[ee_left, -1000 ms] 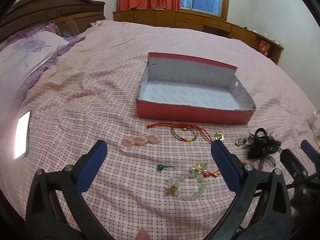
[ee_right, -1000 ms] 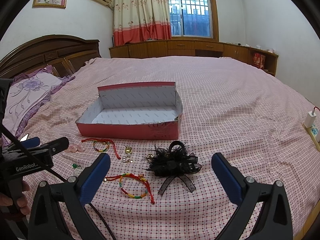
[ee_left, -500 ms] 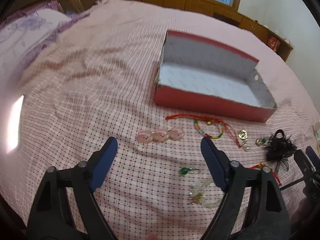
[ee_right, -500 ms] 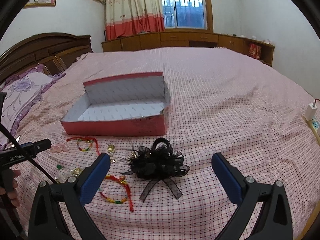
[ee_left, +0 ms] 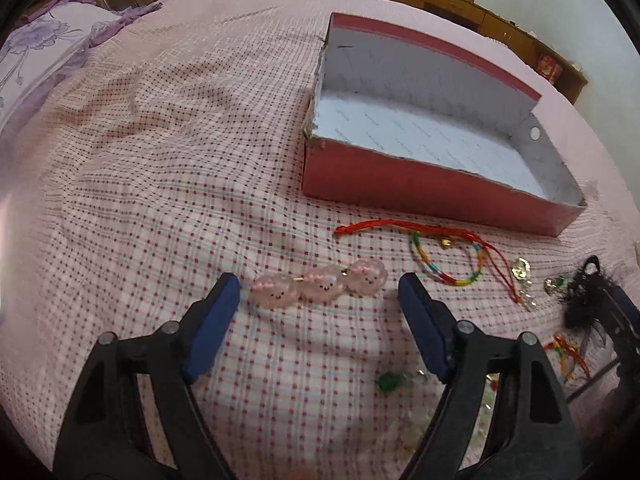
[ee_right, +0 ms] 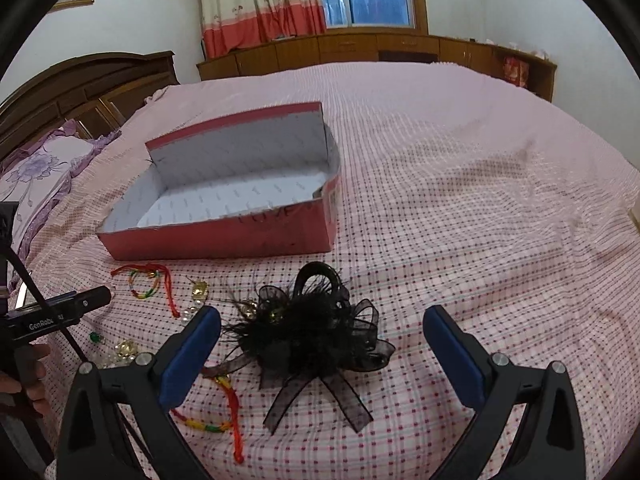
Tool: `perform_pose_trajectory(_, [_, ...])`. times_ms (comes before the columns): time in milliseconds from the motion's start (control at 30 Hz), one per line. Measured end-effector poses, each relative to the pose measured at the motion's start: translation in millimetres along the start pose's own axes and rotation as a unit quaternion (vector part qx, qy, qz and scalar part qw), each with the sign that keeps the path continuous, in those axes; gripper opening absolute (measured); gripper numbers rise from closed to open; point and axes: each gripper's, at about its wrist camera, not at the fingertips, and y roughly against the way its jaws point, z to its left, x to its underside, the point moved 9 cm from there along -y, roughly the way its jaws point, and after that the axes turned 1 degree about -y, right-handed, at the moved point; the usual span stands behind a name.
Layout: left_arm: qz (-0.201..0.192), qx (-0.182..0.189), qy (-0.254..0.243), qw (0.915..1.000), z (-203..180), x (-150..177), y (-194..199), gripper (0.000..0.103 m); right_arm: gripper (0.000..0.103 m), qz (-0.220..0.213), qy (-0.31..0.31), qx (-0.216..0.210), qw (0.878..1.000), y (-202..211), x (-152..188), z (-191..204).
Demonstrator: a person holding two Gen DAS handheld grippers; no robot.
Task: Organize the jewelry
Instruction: 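Grasp the pink flower hair clip with the left gripper while the right grasps the black feathered clip, then carry both clips into the shoebox and open both grippers to release them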
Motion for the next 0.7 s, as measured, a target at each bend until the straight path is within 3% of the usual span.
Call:
perform_pose_trajectory(300, [-0.012,-0.019,-0.003,0.9998,-1,-1,-13,0.075,0.103,0.026,-0.007,-0.011,1.000,-23,10,1])
perform_pose_trajectory(433, [-0.012,-0.026,-0.008,0.9996,-3,1,-14,0.075,0.097,0.033,-0.017,-0.009,0.999,-28,13,-2])
perform_pose_trajectory(533, [-0.016,-0.023,-0.006,0.9996,-6,2,-12,0.074,0.087,0.034,-0.018,-0.016,0.999,-29,14,-1])
perform_pose_trajectory(633, [-0.023,-0.017,-0.008,0.9996,-6,5,-4,0.062,0.072,0.034,-0.015,-0.023,0.999,-29,14,1])
perform_pose_trajectory(700, [-0.024,-0.009,-0.009,0.9996,-7,6,-1,0.062,0.066,0.032,-0.016,-0.024,0.999,-27,14,0])
